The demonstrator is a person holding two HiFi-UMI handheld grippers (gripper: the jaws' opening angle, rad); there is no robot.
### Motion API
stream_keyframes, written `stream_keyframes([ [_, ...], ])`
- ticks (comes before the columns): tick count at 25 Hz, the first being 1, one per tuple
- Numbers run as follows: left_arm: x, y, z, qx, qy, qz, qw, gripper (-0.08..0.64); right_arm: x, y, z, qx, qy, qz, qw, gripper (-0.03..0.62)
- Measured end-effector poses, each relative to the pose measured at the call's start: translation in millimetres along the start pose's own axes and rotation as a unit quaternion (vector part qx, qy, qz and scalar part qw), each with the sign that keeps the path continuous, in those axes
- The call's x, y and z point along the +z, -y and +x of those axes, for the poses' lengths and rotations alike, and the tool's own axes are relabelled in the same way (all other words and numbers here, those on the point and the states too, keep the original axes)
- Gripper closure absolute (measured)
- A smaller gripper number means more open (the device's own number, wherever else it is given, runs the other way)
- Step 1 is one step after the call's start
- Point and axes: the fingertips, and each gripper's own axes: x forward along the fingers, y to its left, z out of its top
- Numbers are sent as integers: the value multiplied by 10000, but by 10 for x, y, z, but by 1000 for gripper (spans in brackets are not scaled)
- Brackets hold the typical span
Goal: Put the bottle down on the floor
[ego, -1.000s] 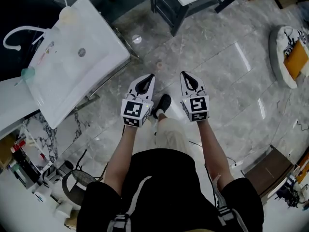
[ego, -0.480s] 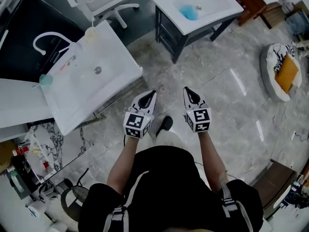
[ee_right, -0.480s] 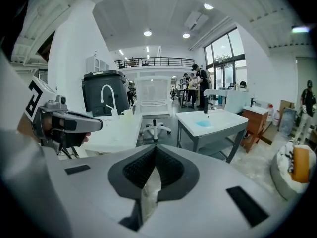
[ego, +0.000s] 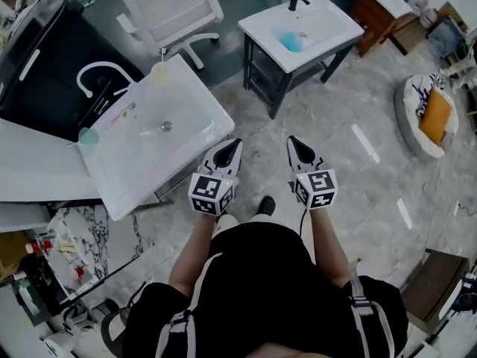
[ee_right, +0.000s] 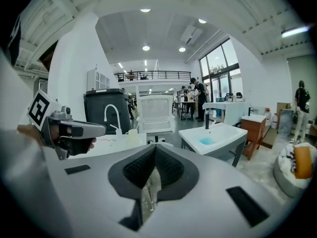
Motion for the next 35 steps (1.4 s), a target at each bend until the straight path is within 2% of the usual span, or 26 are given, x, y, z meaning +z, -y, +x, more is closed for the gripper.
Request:
stream_keyframes([
  [3,94,-28,-100,-10,53,26,10000,541,111,-118,-21,32,79,-21,10000,591],
  [8,282,-136,-342,125,231,62,9996,541,313,-434,53,318,185,-132,9992,590],
  [14,398,-544,-935,693,465,59,9965,540,517,-1144,322,1032,294,-452,9932,589],
  [21,285,-1226,-1853,1611,610,-124,9850,541,635,-2214,708,1953,369,-793,9768,589],
  [28,133,-1714,-2700,2390,732,-377,9675,541,633,-3235,972,2841,311,-954,9535,589],
  [31,76,-1848,-2960,2625,775,-448,9608,540,597,-3591,1024,3148,274,-1011,9434,589],
  [35,31,-1998,-3188,2768,821,-448,9564,541,552,-3921,1085,3364,273,-982,9362,589],
])
